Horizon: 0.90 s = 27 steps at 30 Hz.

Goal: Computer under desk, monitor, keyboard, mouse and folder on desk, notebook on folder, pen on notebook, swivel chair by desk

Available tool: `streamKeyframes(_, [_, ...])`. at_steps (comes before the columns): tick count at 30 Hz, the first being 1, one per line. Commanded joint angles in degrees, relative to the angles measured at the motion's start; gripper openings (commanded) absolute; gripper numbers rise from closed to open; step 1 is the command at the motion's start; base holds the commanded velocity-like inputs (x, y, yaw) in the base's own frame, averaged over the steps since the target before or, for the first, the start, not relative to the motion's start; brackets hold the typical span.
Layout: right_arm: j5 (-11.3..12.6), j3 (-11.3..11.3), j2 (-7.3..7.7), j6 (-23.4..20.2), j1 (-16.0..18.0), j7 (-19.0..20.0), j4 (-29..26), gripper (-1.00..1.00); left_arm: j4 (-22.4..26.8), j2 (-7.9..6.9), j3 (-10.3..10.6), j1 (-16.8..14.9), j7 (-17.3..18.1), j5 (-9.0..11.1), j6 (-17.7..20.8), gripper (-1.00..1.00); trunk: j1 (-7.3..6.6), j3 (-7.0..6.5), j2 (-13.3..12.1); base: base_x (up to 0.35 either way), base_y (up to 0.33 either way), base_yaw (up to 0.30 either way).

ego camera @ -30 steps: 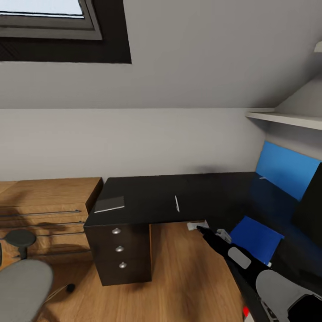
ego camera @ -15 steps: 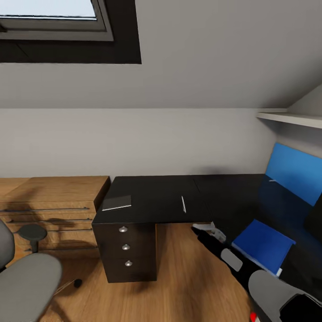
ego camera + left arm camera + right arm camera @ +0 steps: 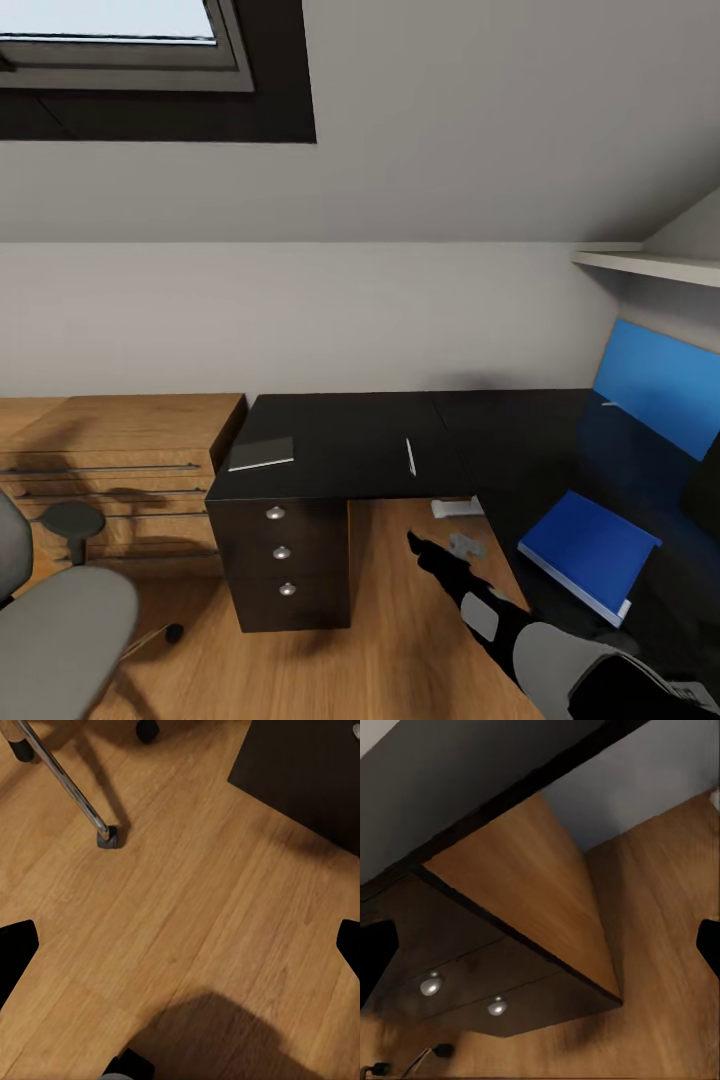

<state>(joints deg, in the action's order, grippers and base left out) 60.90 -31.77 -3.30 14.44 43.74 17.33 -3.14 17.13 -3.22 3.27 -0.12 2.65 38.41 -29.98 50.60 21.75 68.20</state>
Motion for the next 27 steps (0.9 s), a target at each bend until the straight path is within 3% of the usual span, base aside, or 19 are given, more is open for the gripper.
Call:
streamKeyframes(1, [-0.2, -0.3, -0.71, 1.5, 0.0, 0.2, 1.1, 1.00, 0.0, -0.04, 0.3, 0.0, 0.2, 0.6, -0.2, 1.00, 0.00, 0.05, 0.0, 0.000, 0.000, 0.000])
streamKeyframes(9, [-9.4, -0.3, -3.11, 6.4, -2.5, -2.3, 3.8, 1.00, -0.1, -0.03, 0.3, 0.0, 0.2, 0.6, -0.2, 1.00, 0.00, 0.05, 0.0, 0.000, 0.000, 0.000])
streamKeyframes(11, [-13.5, -0.3, -3.41, 6.8, -4.3, -4.7, 4.1, 1.00, -0.1, -0.03, 0.3, 0.0, 0.1, 0.6, -0.2, 1.00, 0.00, 0.05, 0.0, 0.000, 0.000, 0.000])
streamKeyframes(15, [-17.8, -0.3, -3.64, 7.2, -6.3, -8.4, 4.2, 1.00, -0.1, -0.03, 0.3, 0.0, 0.1, 0.6, -0.2, 1.00, 0.00, 0.05, 0.0, 0.000, 0.000, 0.000])
streamKeyframes(20, [-20.4, -0.3, -3.70, 7.4, -8.9, -11.0, 4.3, 1.00, -0.2, -0.03, 0.3, 0.0, 0.1, 0.6, -0.2, 1.00, 0.00, 0.05, 0.0, 0.000, 0.000, 0.000])
streamKeyframes(27, [-21.5, -0.2, -3.31, 7.5, -11.4, -12.1, 4.3, 1.00, -0.2, -0.03, 0.3, 0.0, 0.1, 0.6, -0.2, 1.00, 0.00, 0.05, 0.0, 0.000, 0.000, 0.000])
